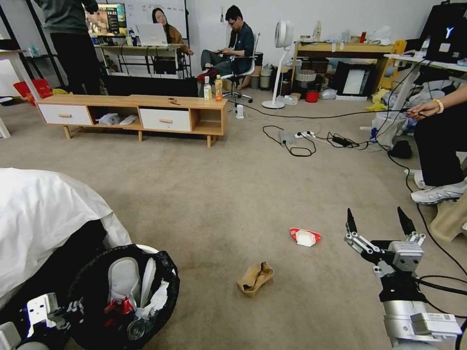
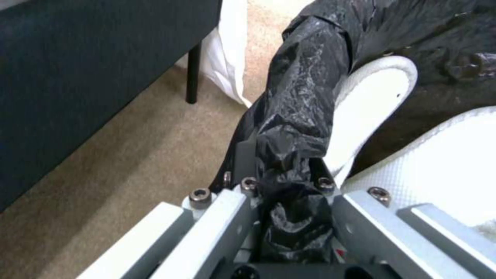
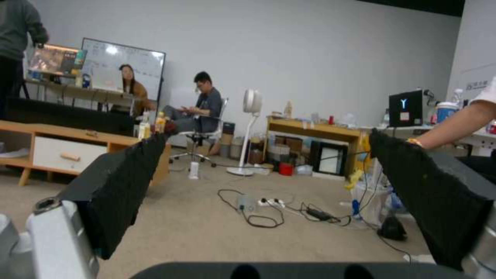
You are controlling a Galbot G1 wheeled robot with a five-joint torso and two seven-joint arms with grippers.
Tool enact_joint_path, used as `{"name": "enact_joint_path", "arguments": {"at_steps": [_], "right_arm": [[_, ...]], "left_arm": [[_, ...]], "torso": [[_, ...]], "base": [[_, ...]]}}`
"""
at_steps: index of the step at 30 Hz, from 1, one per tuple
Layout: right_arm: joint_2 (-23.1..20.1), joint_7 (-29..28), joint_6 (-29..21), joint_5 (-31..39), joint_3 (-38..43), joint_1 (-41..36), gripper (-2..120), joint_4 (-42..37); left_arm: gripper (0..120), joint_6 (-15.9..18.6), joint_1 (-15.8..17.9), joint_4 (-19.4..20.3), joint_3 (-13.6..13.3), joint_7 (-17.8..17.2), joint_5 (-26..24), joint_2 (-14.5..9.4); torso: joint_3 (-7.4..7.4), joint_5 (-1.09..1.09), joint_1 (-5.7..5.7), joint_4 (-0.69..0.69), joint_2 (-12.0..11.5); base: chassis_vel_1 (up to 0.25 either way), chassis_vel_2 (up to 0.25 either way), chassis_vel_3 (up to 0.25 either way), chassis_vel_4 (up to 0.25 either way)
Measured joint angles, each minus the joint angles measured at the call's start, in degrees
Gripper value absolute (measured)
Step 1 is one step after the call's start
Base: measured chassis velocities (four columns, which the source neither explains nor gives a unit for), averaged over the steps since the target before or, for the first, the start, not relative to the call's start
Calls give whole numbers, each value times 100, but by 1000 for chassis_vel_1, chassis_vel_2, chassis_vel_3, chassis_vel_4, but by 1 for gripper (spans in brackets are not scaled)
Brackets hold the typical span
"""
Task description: Pick up the trash bin and place the garbage on the floor into it.
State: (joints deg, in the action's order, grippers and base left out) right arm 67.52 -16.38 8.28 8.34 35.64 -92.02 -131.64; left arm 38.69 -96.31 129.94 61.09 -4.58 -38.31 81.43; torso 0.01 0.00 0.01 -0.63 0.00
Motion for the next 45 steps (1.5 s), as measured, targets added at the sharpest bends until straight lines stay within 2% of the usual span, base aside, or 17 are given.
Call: {"name": "enact_joint_path", "arguments": {"at_steps": [12, 25, 30, 32, 33, 34, 36, 38, 39, 40, 41, 42, 43, 45], "right_arm": [[-3, 29, 56, -60, 1, -1, 100, 26], [-86, 55, 81, -21, -28, 81, 100, 71], [-286, -204, -276, 151, -208, 229, 100, 86], [-574, -605, -887, 803, -518, 428, 100, 0], [-574, -605, -887, 803, -518, 428, 100, 0], [-690, -856, -1288, 1365, -736, 613, 100, -45], [-726, -986, -1473, 1635, -852, 725, 100, -58], [-792, -1412, -2149, 2596, -1266, 1127, 100, -68], [-792, -1412, -2149, 2596, -1266, 1127, 100, -68], [-812, -1581, -2434, 3041, -1386, 1270, 100, -51], [-812, -1581, -2434, 3041, -1386, 1270, 100, -51], [-836, -1852, -2810, 3736, -1542, 1466, 100, -9], [-836, -1852, -2810, 3736, -1542, 1466, 100, -9], [-898, -2372, -3340, 4899, -1841, 1918, 100, 191]], "left_arm": [[1, -3, -1, 1, 0, 0, -9, -9], [1, -10, 5, -20, -6, 5, 4, 23], [1, -14, 39, -68, 2, 9, 3, 21], [1, -16, 50, -96, 15, 10, 4, 21], [1, -16, 50, -96, 15, 10, 4, 21], [1, -18, 50, -105, 27, 10, 10, 34], [1, -21, 47, -107, 32, 11, 19, 44], [1, -24, 29, -117, 51, 17, 40, 72], [1, -24, 29, -117, 51, 17, 40, 72], [1, -24, 29, -130, 63, 19, 47, 75], [1, -24, 29, -130, 63, 19, 47, 75], [1, -24, 35, -144, 71, 20, 61, 78], [1, -24, 35, -144, 71, 20, 61, 78], [1, -24, 51, -184, 71, 23, 110, 111]], "torso": [[0, 0, 0, -1, 0], [0, 0, 0, 0, 0], [0, 0, 0, 0, 0], [0, 0, 0, 0, 0], [0, 0, 0, 0, 0], [0, 0, 0, 0, 0], [0, 0, 0, 0, 0], [0, 0, 0, 2, 0], [0, 0, 0, 2, 0], [0, 0, 0, 1, 0], [0, 0, 0, 1, 0], [0, 0, 0, 0, 0], [0, 0, 0, 0, 0], [1, -1, 0, 0, 0]], "base": [[-78, 80, 82, -81], [0, 0, 0, 0], [0, 0, 0, 0], [0, 0, 0, 0], [0, 0, 0, 0], [0, 0, 0, 0], [0, 0, 0, 0], [0, 0, 0, 0], [0, 0, 0, 0], [0, 0, 0, 0], [0, 0, 0, 0], [0, 0, 0, 0], [0, 0, 0, 0], [0, 0, 0, 0]]}}
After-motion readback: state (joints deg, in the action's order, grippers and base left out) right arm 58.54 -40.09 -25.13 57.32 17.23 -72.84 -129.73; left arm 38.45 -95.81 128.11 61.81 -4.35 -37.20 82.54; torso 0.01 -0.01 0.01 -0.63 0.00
